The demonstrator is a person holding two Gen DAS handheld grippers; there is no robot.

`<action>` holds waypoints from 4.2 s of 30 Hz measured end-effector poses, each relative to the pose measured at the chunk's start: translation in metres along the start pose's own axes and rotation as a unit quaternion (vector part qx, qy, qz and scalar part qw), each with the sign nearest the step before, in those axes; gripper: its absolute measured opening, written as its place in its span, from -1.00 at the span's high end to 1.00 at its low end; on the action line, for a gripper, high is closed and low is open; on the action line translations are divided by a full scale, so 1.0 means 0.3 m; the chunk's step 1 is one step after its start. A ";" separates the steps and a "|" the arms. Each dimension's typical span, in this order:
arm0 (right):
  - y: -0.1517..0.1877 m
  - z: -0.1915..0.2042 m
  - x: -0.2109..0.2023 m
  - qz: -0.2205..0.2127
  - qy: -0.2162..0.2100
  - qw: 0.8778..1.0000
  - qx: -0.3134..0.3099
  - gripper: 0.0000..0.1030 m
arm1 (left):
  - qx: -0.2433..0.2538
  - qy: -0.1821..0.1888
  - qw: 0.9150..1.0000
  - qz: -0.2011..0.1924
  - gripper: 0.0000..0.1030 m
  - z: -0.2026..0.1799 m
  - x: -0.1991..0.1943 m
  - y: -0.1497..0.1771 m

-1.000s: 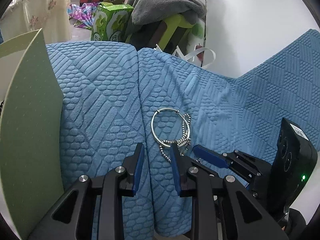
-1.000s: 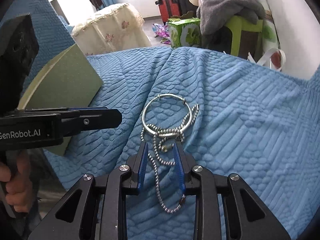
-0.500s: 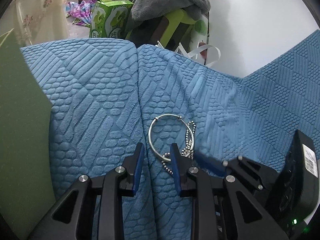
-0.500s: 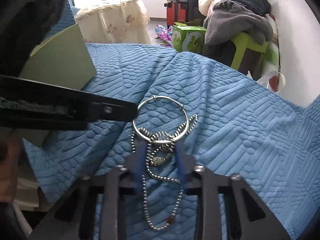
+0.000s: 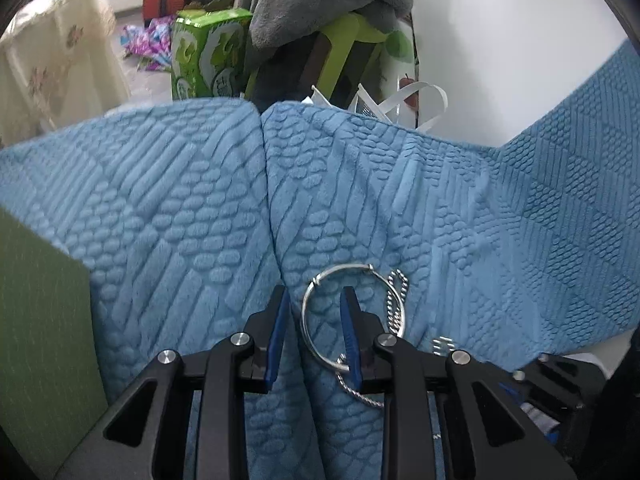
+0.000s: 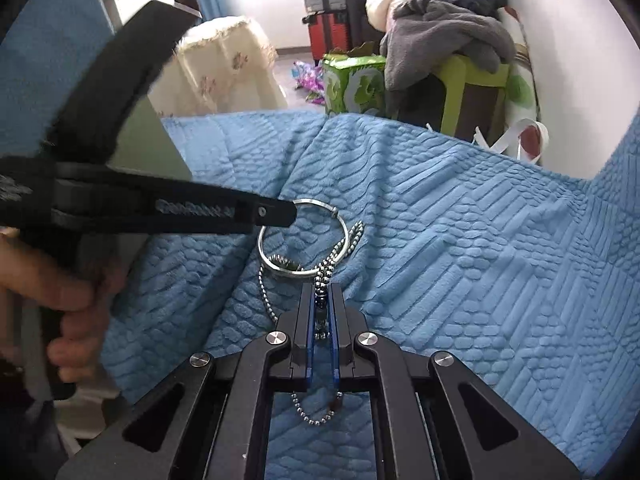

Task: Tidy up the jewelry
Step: 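Grasp the silver hoop ring with the left tool while the right tool grasps the silver ball chain, then lift and carry the silver hoop and ball chain over the box, then open the left tool releasing the hoop while the right tool releases the ball chain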

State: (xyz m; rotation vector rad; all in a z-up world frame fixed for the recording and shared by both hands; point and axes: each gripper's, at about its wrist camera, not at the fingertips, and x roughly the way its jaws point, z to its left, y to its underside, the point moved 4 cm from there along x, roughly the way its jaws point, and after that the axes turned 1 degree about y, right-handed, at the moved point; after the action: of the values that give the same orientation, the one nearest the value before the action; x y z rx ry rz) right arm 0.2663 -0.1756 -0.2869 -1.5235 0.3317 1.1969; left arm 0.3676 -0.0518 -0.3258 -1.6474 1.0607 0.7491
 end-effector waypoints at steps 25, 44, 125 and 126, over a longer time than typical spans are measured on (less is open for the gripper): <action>-0.040 -0.100 -0.004 -0.010 -0.023 0.997 0.080 0.92 | 0.127 -0.081 0.988 0.018 0.93 -0.094 0.057 -0.009; -0.176 0.040 -0.246 -0.081 -0.027 0.995 0.055 0.92 | 0.031 -0.033 0.995 -0.084 0.94 -0.057 -0.376 0.011; -0.591 0.647 -0.759 -0.165 -0.069 0.984 -0.022 -0.20 | -0.079 -0.113 0.961 -0.238 -0.02 0.377 -1.326 0.122; -0.597 0.651 -0.785 -0.173 -0.066 0.982 -0.023 -0.20 | -0.071 -0.117 0.959 -0.246 -0.02 0.356 -1.365 0.122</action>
State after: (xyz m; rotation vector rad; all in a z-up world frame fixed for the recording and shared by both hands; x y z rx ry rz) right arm 0.1968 -0.0359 0.0317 -1.4610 -0.0508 1.0267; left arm 0.1623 0.1634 -0.0225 -1.7943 0.4065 0.6728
